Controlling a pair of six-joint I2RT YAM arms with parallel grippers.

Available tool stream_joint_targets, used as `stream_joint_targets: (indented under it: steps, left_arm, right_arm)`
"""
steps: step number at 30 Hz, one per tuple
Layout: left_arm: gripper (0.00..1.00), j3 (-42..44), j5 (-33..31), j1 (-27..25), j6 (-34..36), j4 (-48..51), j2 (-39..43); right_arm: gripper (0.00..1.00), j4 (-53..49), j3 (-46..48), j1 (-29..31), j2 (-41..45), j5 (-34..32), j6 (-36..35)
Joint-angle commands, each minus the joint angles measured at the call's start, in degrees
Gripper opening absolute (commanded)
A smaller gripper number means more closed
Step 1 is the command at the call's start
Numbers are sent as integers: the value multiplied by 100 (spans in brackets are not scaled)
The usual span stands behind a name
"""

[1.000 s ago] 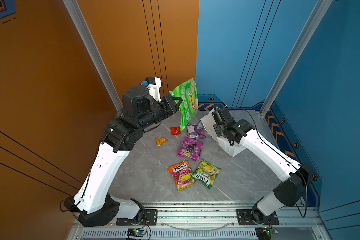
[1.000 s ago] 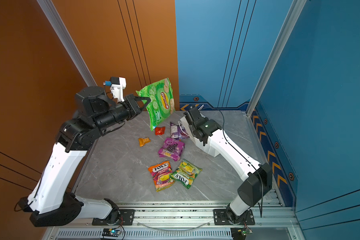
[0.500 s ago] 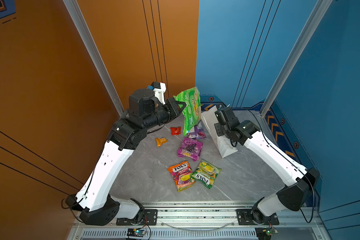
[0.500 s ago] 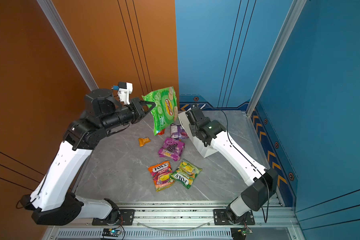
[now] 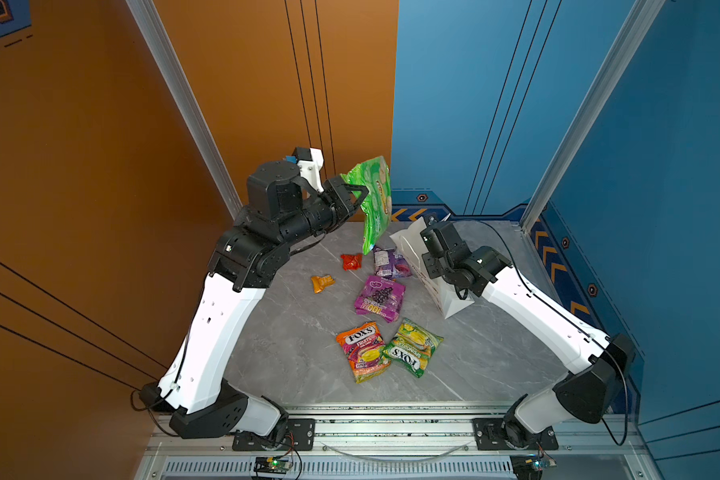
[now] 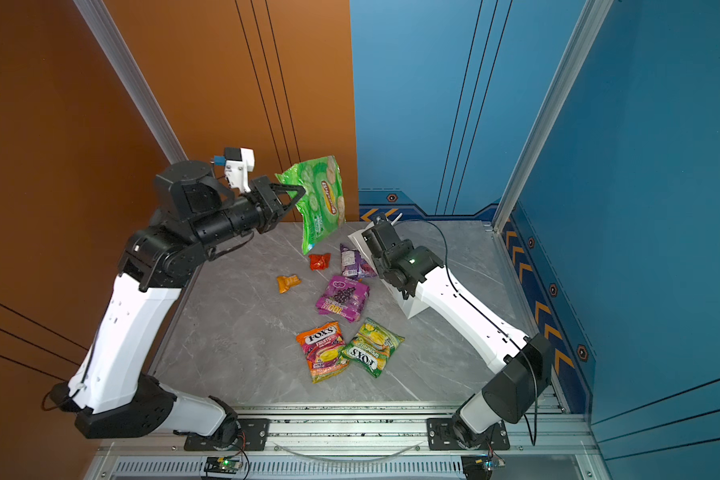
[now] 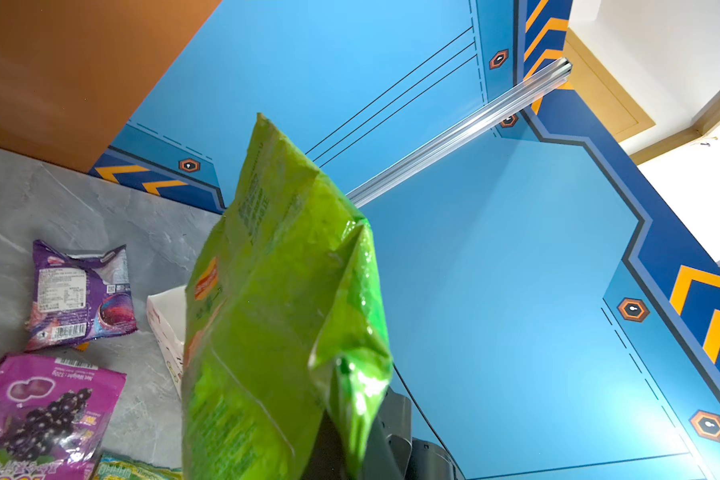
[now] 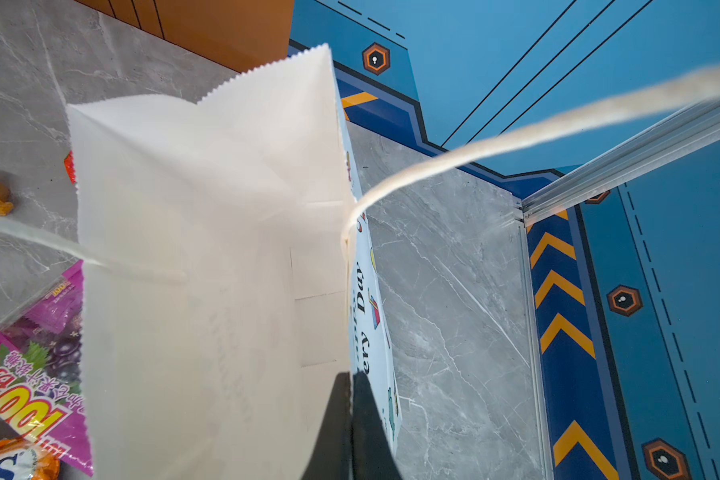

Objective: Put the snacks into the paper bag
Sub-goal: 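Lift the green chip bag with the left gripper toward the paper bag, then lower the chip bag into the paper bag held open by the right gripper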

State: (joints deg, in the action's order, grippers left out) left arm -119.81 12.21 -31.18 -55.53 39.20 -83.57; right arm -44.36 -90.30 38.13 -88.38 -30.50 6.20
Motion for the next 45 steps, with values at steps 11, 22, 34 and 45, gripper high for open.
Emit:
stream_joint_targets:
  steps: [11, 22, 34, 45]
  left_arm:
    - [0, 60, -666, -636, -377, -50, -32]
    - [0, 903, -1153, -1128, -479, -51, 329]
    - [0, 2007, -998, -933, -572, -34, 741]
    - [0, 2383, -917, -720, -513, 43, 644]
  right_arm:
    - [0, 243, 52, 160, -129, -738, 43]
    - [0, 531, 96, 479, -46, -1589, 300]
    - [0, 911, 484, 428, 523, -1409, 490]
    - [0, 1123, 716, 549, 717, -1435, 570]
